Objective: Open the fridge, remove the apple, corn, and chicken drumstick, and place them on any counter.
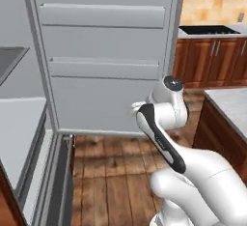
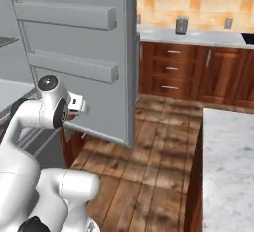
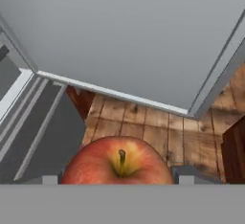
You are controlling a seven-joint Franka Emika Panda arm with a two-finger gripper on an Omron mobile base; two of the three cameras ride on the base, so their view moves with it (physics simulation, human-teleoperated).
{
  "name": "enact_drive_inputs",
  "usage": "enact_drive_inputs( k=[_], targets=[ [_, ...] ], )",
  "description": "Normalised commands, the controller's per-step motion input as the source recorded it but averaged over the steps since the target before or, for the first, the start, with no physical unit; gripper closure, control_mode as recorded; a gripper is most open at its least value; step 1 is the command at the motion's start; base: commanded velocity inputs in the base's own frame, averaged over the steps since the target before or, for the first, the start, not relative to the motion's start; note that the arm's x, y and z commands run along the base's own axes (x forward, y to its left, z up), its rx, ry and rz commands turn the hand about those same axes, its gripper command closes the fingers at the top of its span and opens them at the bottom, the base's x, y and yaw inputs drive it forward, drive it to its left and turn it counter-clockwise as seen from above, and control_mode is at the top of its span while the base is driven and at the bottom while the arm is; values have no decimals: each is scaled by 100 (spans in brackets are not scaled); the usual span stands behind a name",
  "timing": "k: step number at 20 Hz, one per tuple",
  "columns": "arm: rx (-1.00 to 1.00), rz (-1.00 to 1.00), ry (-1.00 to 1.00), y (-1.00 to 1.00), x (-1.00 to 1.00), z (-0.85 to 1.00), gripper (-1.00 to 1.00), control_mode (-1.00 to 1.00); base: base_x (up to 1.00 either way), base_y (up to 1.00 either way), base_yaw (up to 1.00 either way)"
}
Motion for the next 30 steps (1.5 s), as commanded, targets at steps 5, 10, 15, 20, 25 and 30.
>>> enact_drive_inputs(
  k=[5, 10, 15, 20, 25, 30],
  targets=[
    [0, 0, 0, 0, 0, 0, 100, 100, -50, 12, -91],
    [0, 0, 0, 0, 0, 0, 100, 100, -64, -4, -78],
    [0, 0, 0, 0, 0, 0, 100, 100, -77, -57, -54],
    [0, 0, 0, 0, 0, 0, 100, 100, 3, -96, -35],
    [0, -1, 0, -7, 15, 0, 100, -100, 30, -54, -9],
    [-1, -4, 1, -2, 48, -76, 100, -100, 0, 0, 0]
  ],
)
